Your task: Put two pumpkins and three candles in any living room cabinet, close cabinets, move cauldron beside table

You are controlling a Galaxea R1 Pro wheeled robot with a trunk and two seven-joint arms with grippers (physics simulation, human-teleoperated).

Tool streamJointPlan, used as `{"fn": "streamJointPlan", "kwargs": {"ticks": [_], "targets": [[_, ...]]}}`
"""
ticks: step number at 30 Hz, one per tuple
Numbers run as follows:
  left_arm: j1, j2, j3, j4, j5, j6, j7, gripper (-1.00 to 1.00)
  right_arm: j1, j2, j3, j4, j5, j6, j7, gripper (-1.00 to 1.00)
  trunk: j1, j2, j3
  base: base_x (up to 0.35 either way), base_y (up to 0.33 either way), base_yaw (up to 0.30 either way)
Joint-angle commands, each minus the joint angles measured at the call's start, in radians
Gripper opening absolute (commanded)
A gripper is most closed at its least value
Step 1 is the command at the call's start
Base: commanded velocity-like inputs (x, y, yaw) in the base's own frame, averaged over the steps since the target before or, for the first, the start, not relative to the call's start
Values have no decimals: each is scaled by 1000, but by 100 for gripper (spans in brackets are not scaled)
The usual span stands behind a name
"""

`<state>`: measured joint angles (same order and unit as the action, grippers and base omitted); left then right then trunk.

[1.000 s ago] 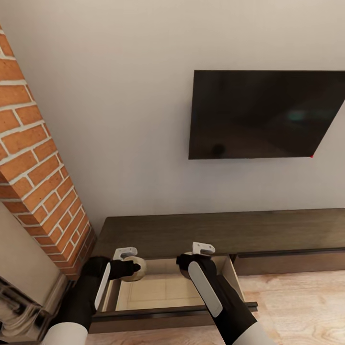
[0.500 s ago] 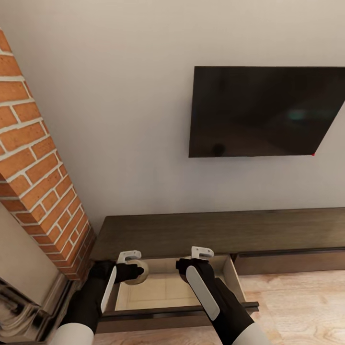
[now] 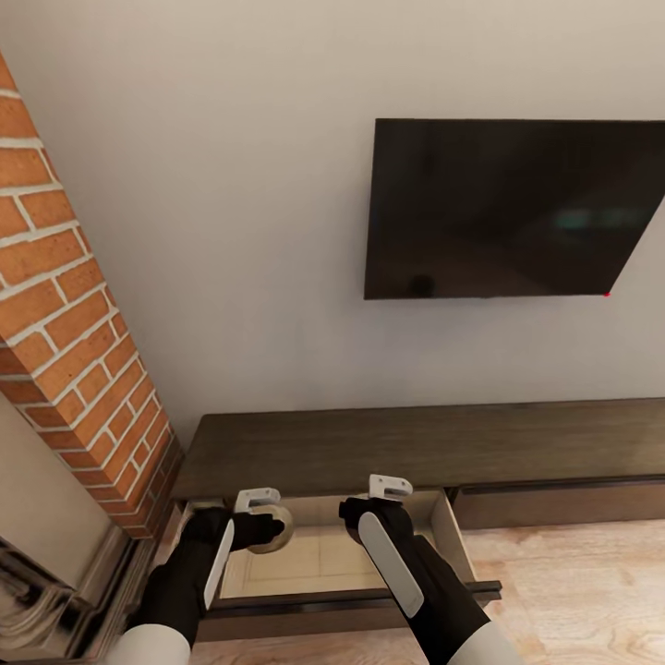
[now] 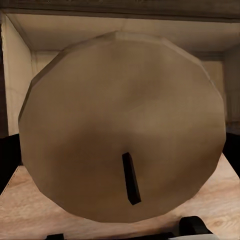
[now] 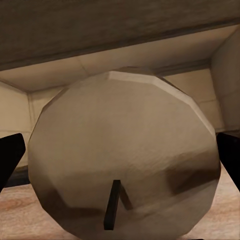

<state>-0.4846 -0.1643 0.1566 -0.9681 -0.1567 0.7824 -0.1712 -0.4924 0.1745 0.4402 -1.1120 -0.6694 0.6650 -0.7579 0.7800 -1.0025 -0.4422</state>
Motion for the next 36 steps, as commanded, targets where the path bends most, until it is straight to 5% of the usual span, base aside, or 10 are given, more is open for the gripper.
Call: {"fn": "streamJointPlan", "kwargs": {"ticks": [1, 8, 16, 26, 36], "targets": [[0, -2, 0, 9, 3, -8, 15, -100, 0, 0, 0, 0, 0, 0, 0, -100, 4, -7, -3, 0, 0, 0], [0, -10, -1, 28, 9, -22, 81, -100, -1, 0, 0, 6, -1, 1, 0, -100, 31, -56, -25, 0, 0, 0], [0, -10, -3, 59, 8, -26, 86, -100, -3, 0, 0, 27, -1, 1, 0, -100, 61, -112, -50, 0, 0, 0], [0, -10, -55, 68, 11, -29, 87, -100, -36, 0, 0, 116, -1, -8, 7, -100, 100, -182, -82, 0, 0, 0], [0, -10, -58, 103, 11, -108, 100, -100, -38, 0, 0, 124, 0, -18, 81, -100, 138, -252, -113, 0, 0, 0]]}}
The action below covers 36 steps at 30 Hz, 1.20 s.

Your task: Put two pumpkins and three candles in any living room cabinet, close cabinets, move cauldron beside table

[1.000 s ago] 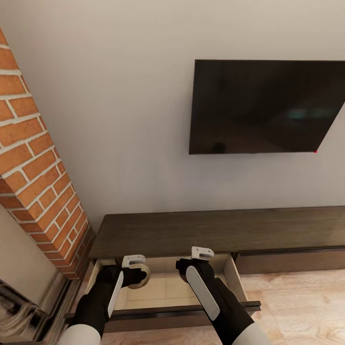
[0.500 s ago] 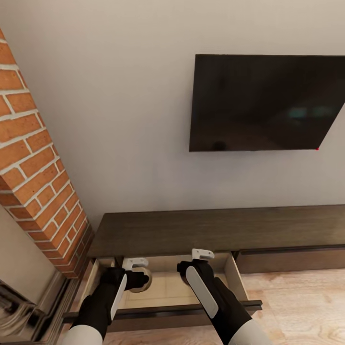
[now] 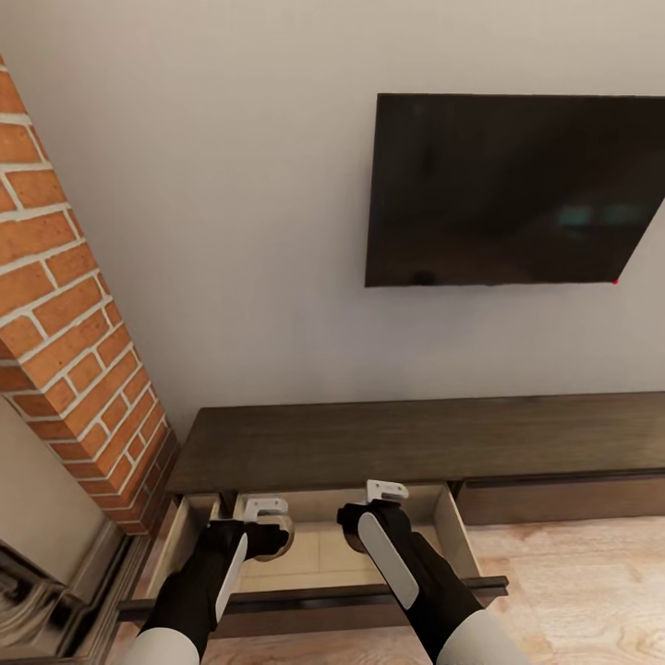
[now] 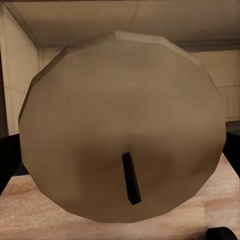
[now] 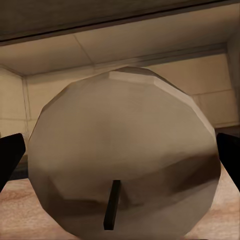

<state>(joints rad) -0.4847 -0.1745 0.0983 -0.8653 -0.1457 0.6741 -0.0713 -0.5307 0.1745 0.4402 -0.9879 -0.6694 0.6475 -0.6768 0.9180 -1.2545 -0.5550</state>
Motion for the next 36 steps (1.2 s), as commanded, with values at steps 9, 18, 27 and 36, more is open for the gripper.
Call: {"fn": "streamJointPlan", "kwargs": {"ticks": [9, 18, 27, 36], "targets": [[0, 0, -1, 3, 0, 0, 1, -100, 0, 0, 0, 0, 1, 0, 4, -100, 27, -49, -22, 0, 0, 0], [0, 0, -6, 2, 0, 3, -1, -100, 0, 0, 0, 0, 1, 0, 4, -100, 27, -49, -22, 34, 26, 0], [0, 0, -6, 2, 0, 1, -2, -100, 0, 0, 0, 0, 1, 0, 4, -100, 31, -56, -25, 58, 32, 0], [0, 0, -6, 2, 0, 0, -2, -100, 0, 0, 0, 0, 1, 1, 3, -100, 65, -119, -53, 1, 0, 0]]}}
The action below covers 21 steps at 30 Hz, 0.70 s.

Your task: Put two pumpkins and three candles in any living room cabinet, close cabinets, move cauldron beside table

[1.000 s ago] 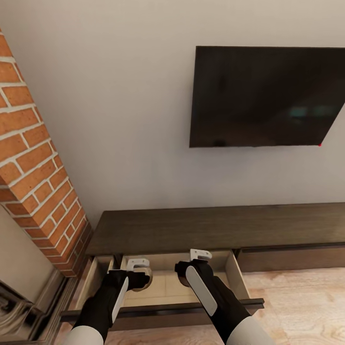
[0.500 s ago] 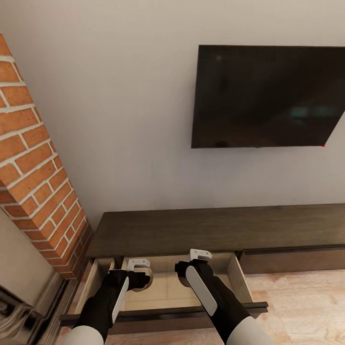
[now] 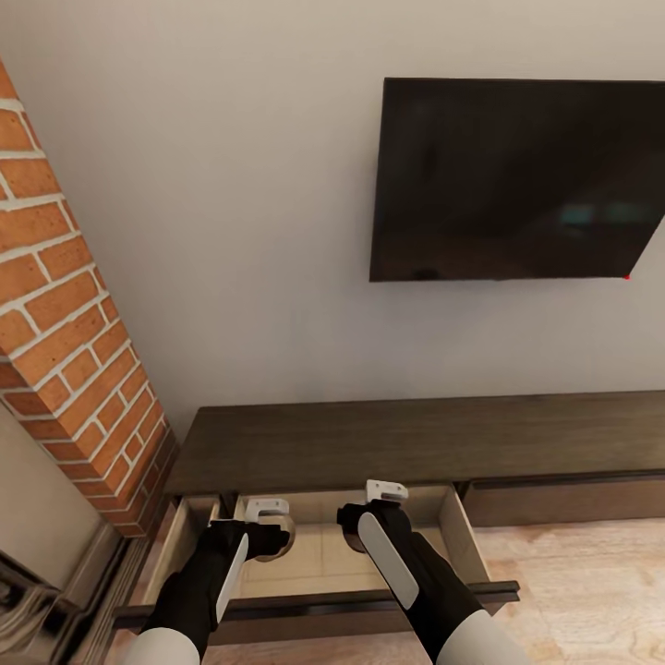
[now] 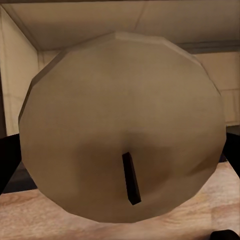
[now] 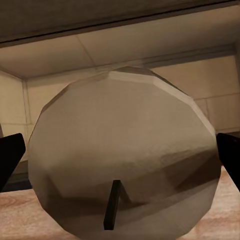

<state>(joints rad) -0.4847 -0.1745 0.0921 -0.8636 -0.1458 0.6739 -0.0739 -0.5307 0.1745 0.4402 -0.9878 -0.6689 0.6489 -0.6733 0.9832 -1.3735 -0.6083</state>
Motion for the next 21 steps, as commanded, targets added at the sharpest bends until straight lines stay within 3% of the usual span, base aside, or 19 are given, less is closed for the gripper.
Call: {"fn": "streamJointPlan", "kwargs": {"ticks": [1, 11, 16, 21], "targets": [[0, 0, 0, 0, 0, 0, 0, -100, 0, 0, 0, 0, 0, 0, 0, -100, 4, -7, -3, 0, 0, 0], [0, 0, 0, 0, 0, -2, 0, -100, -5, 0, 0, 5, -1, 7, 0, -100, 42, -77, -35, 0, 0, 0], [0, 0, 0, -1, 0, -2, 0, -100, -46, 0, 0, 97, -1, 1, 0, -100, 61, -112, -50, 0, 0, 0], [0, 0, 0, -3, 0, -2, 0, -100, -56, 0, -1, 124, -1, -3, 0, -100, 81, -147, -66, 0, 0, 0]]}}
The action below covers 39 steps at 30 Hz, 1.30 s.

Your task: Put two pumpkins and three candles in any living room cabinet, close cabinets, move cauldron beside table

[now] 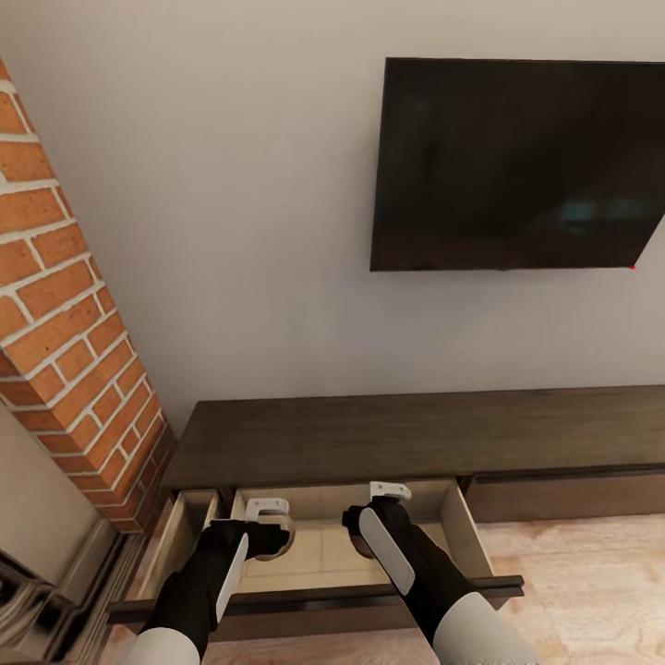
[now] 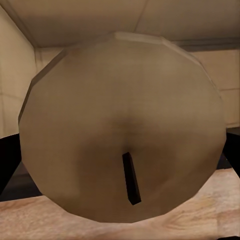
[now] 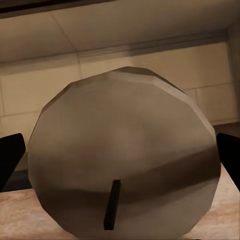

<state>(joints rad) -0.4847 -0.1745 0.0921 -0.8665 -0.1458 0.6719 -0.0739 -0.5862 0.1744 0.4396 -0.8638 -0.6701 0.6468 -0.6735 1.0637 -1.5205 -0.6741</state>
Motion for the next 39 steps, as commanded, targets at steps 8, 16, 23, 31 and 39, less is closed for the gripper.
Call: {"fn": "streamJointPlan", "kwargs": {"ticks": [8, 16, 23, 31, 39], "targets": [[0, 0, 0, -1, 0, 0, 0, -100, -1, 0, -1, 5, 0, -2, 2, -100, 31, -56, -25, 0, 0, 0], [0, 0, 0, -2, 0, -1, 0, -100, -1, 0, 0, 6, 1, -3, 44, -100, 61, -112, -50, 0, 0, 0], [0, 0, -1, -2, 0, 0, -1, -100, -1, 0, 0, 6, 1, -4, 47, -100, 65, -119, -53, 0, 0, 0], [0, 0, -4, -2, 0, 1, -1, -100, -1, 0, 0, 6, 1, -4, 48, -100, 65, -119, -53, 100, 58, 0], [0, 0, -6, -2, 0, 3, -1, -100, -1, 0, 1, 6, 1, -4, 48, -100, 65, -119, -53, 88, 8, 0]]}}
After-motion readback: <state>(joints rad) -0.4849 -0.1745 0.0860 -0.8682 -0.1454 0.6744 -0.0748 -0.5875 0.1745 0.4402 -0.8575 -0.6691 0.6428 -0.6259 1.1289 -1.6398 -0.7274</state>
